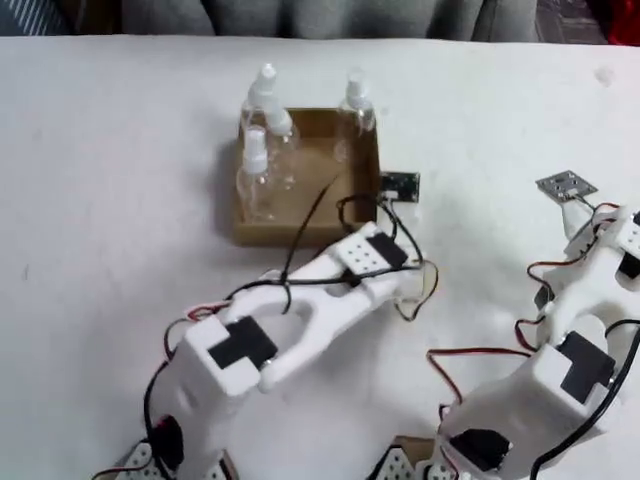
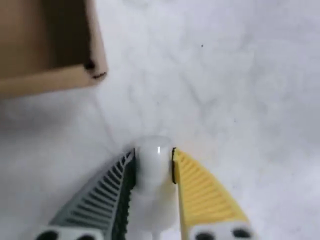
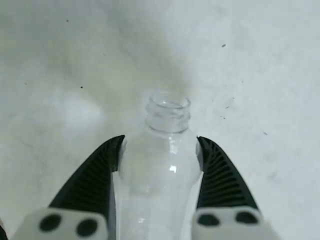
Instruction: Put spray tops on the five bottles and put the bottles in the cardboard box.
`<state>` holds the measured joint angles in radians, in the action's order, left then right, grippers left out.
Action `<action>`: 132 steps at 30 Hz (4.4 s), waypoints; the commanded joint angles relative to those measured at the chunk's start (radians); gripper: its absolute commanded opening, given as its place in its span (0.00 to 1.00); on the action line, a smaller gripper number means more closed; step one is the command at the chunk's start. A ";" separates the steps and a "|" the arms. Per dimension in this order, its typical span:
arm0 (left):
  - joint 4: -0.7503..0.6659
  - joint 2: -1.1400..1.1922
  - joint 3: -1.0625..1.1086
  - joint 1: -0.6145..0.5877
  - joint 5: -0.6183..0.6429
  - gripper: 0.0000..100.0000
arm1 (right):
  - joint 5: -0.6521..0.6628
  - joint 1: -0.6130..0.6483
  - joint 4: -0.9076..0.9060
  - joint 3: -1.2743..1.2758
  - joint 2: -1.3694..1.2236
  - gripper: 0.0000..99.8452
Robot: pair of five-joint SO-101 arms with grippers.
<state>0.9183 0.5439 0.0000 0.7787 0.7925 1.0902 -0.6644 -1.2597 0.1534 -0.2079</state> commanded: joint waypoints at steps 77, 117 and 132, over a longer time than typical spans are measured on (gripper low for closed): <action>-0.580 -1.652 0.941 -0.704 0.132 0.02 | -0.793 1.179 0.392 1.192 1.718 0.02; -0.496 -1.653 1.037 -0.341 -0.014 0.02 | -0.775 1.202 0.315 1.304 2.008 0.02; -0.601 -1.658 1.157 -0.197 -0.098 0.02 | -0.779 1.191 0.315 1.295 2.008 0.02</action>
<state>0.3828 -1.0779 1.1477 0.5501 0.7127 0.3076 0.5370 -0.9436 1.4714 1.8021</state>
